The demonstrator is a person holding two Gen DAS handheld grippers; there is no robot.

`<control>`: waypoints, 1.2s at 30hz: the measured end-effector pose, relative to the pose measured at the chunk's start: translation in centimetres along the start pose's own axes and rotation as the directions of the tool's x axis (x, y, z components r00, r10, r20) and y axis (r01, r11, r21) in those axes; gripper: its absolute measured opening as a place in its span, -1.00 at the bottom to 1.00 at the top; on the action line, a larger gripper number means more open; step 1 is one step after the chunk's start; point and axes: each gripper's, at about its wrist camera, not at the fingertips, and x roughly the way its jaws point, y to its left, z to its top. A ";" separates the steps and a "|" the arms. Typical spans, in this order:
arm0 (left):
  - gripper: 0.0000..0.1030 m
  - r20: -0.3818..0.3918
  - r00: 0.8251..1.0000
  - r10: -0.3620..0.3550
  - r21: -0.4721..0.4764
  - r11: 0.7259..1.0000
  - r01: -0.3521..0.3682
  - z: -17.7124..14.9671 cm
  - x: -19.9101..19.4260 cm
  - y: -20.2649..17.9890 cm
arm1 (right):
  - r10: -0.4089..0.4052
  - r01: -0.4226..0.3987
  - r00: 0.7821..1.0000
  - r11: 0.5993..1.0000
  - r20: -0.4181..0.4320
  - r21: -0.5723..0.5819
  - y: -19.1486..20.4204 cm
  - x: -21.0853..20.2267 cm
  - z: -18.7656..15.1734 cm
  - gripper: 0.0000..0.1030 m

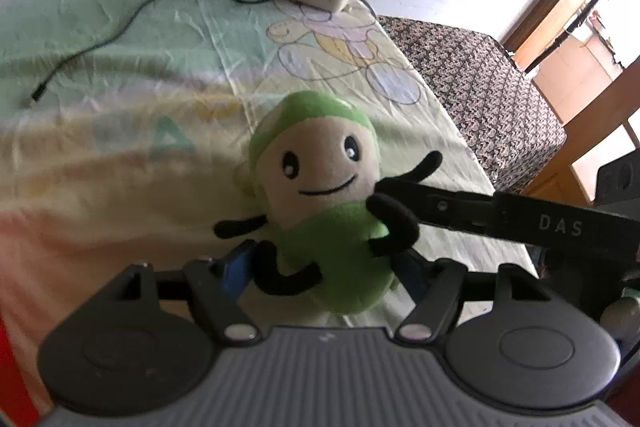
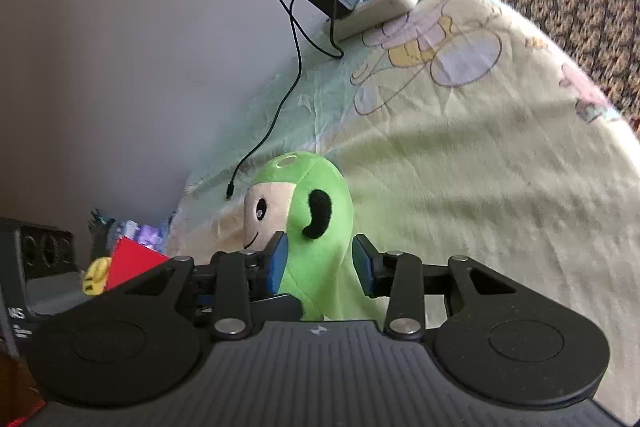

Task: Organize objects
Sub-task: 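Close the right tool on the green plush's head, then lift the green plush with the right tool and carry it over the box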

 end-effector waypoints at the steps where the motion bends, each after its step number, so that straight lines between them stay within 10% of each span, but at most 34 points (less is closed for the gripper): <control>1: 0.41 -0.005 1.000 -0.005 -0.010 1.000 0.005 0.0 0.2 0.0 | 0.017 -0.017 1.000 1.000 -0.008 0.016 -0.3 0.1 0.0 -0.20; 11: 0.30 -0.016 1.000 0.022 -0.013 1.000 -0.022 -0.4 0.1 -0.8 | 0.130 -0.126 0.989 0.990 -0.069 0.060 0.3 -0.2 -0.3 -0.40; 36: 0.30 0.177 0.980 0.095 -0.008 0.995 -0.095 -9.0 -14.6 -2.7 | 0.277 -0.286 0.956 0.954 -0.098 -0.092 10.0 -5.7 -6.6 -0.38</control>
